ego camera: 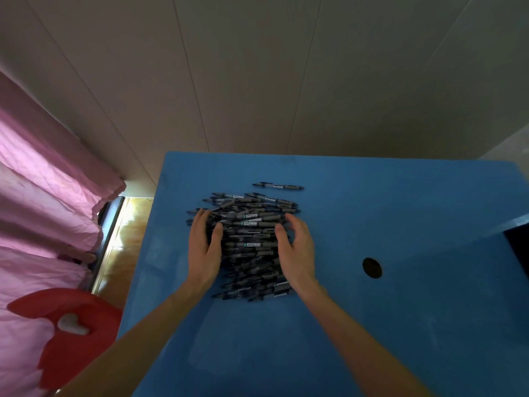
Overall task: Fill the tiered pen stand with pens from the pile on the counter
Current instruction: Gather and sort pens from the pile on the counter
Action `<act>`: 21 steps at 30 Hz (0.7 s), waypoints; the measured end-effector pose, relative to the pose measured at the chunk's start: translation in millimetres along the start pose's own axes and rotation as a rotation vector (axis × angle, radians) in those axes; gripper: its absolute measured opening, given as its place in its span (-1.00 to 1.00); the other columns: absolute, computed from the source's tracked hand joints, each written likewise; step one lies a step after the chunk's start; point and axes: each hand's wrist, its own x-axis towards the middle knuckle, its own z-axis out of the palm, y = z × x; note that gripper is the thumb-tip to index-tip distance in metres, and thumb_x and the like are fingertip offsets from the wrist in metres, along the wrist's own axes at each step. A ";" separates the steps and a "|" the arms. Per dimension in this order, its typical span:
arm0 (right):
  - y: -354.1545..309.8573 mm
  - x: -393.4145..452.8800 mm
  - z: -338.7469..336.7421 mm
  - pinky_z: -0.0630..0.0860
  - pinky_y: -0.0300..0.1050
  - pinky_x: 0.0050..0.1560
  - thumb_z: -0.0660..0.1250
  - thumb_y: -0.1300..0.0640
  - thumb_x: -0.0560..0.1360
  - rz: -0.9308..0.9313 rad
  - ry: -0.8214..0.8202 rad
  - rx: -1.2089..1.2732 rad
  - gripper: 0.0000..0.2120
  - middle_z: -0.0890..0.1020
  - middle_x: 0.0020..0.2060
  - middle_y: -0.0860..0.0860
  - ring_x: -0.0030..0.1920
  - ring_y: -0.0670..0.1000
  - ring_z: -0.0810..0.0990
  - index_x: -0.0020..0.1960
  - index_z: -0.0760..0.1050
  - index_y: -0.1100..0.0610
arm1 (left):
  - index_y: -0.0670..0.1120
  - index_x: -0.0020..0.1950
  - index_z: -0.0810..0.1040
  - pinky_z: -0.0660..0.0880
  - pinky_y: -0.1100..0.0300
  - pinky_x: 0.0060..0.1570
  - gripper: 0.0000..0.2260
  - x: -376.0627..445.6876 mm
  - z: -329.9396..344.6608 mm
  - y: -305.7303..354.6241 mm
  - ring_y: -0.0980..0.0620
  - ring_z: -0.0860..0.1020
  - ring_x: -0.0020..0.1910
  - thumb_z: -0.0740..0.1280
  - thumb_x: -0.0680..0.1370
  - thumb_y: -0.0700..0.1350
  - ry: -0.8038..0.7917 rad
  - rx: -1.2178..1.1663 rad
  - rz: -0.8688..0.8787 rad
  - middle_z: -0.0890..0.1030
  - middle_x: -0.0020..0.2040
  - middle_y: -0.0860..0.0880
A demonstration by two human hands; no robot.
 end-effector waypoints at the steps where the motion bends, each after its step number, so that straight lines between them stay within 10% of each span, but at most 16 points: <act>1: 0.4 2.4 -1.6 0.40 0.00 0.45 0.22 -0.07 0.67 0.008 0.011 0.022 -0.51 0.42 0.45 -0.08 0.42 -0.11 0.40 0.56 0.29 0.05 | 0.00 0.62 0.23 0.10 0.10 0.57 -0.52 0.5 -0.7 -0.1 0.14 0.12 0.60 0.16 0.71 0.08 0.027 0.016 -0.008 0.18 0.63 0.09; 10: 12.4 40.2 -8.8 -0.02 0.05 0.62 0.05 -0.33 0.63 0.137 -0.034 -0.111 -0.22 0.04 0.65 0.02 0.62 0.00 0.00 0.66 -0.01 0.13 | -0.07 0.68 -0.07 -0.11 -0.01 0.61 -0.30 22.6 -7.5 -4.1 0.05 -0.12 0.64 0.08 0.68 0.26 0.040 0.115 -0.197 -0.11 0.68 0.00; 21: -1.2 66.5 1.2 0.15 0.06 0.56 0.08 -0.36 0.62 0.129 -0.108 0.012 -0.23 0.28 0.55 0.02 0.55 0.01 0.16 0.61 0.19 0.16 | -0.04 0.66 0.08 0.09 -0.09 0.59 -0.26 37.8 -10.2 -6.2 0.01 0.09 0.62 0.14 0.62 0.34 -0.013 0.051 -0.151 0.11 0.66 0.01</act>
